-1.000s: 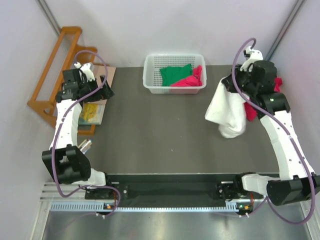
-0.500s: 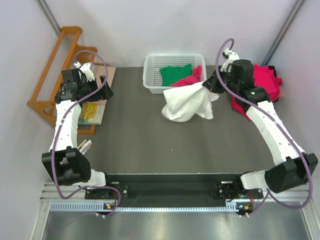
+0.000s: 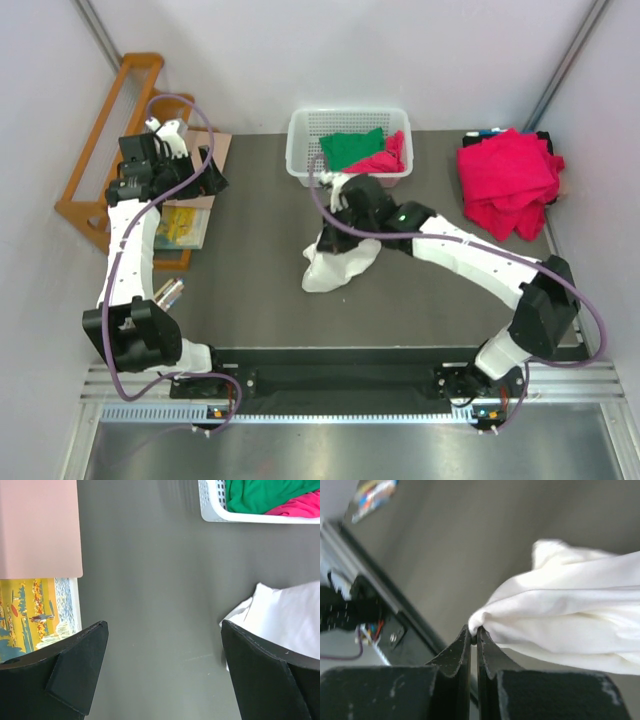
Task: Fold and stack the t-shirts
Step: Move the tshirt to the center of the board, then flatten the tshirt out
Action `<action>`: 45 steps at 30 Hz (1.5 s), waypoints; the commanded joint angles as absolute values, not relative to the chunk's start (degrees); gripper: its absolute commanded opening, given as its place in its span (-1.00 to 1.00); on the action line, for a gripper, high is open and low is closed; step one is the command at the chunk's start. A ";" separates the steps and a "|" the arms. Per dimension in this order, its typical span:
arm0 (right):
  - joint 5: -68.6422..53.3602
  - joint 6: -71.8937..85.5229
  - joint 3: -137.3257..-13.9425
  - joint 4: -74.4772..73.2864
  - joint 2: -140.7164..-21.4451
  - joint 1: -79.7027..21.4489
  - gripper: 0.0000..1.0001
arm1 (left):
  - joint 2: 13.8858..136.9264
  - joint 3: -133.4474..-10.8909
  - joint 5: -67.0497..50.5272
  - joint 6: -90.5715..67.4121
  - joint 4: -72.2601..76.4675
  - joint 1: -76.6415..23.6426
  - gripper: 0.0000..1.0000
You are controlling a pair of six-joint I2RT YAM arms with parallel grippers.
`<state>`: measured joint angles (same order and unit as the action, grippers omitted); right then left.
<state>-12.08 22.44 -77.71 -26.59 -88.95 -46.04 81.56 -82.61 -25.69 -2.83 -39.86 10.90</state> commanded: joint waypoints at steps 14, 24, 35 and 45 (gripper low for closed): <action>-14.50 25.49 -82.17 -34.80 -84.99 -51.35 0.99 | 82.00 -87.54 -28.04 -1.32 -41.75 11.08 0.98; -9.58 20.57 -82.26 -28.74 -92.62 -28.22 0.78 | 83.93 -87.89 -30.59 -2.72 -42.54 10.90 0.98; -14.41 21.01 -72.34 -23.73 -101.87 -28.04 0.44 | 83.32 -82.01 -29.21 1.75 -47.10 0.90 0.98; -16.88 21.27 -72.86 -23.38 -99.32 -29.18 0.30 | 88.84 -79.18 -21.01 1.59 -45.01 -19.67 0.97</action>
<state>-15.42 21.23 -70.46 -25.65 -102.89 -27.88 85.60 -78.48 -24.95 1.89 -46.50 -17.82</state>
